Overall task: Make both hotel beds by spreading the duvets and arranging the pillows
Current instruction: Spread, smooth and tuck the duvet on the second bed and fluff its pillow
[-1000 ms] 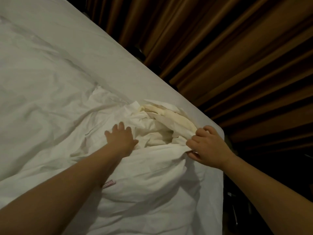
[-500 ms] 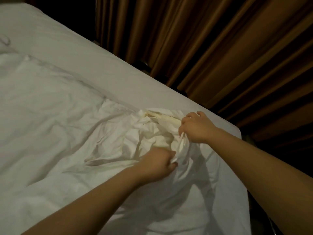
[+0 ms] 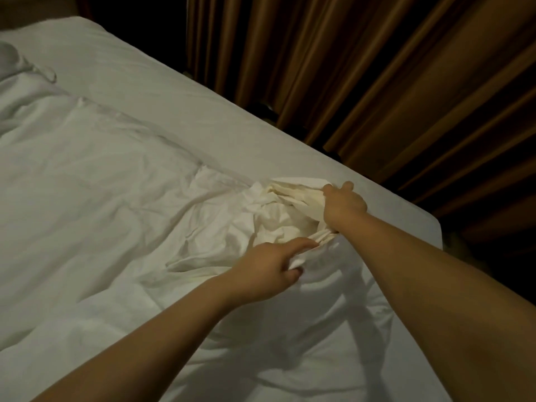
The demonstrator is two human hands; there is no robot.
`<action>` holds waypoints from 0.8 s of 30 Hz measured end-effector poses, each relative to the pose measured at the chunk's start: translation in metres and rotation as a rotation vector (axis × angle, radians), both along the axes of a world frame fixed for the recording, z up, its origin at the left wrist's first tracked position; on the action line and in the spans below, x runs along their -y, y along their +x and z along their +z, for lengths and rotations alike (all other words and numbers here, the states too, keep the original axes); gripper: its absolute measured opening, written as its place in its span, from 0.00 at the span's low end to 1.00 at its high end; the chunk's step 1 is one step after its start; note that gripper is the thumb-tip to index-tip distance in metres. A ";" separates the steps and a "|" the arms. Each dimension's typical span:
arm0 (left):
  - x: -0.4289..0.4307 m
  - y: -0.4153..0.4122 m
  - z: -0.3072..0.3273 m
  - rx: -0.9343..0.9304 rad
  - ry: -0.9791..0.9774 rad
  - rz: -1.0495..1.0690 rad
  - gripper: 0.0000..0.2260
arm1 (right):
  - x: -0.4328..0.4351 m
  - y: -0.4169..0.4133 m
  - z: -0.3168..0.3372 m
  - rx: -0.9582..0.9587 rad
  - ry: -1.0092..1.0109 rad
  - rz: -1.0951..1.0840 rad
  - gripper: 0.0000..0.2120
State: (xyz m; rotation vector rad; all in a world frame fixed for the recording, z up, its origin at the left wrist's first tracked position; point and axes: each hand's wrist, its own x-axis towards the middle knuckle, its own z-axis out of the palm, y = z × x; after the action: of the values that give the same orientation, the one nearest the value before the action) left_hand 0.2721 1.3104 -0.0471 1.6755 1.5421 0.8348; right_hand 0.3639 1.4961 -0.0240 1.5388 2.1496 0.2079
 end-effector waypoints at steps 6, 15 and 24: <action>-0.029 -0.023 0.006 0.202 -0.199 0.063 0.09 | -0.008 0.013 0.023 -0.116 0.097 0.123 0.14; -0.137 -0.010 0.017 -0.115 -0.169 0.245 0.25 | 0.009 0.038 0.113 -0.500 0.238 0.079 0.12; -0.142 0.027 0.045 -0.452 0.177 0.357 0.09 | 0.027 0.119 0.139 -0.609 0.364 -0.031 0.13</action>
State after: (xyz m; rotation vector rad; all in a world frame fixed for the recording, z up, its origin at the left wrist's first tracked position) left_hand 0.2989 1.4520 -0.0025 1.8316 2.1783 0.8253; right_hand 0.4826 1.4691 0.1149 2.0431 2.6578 0.1345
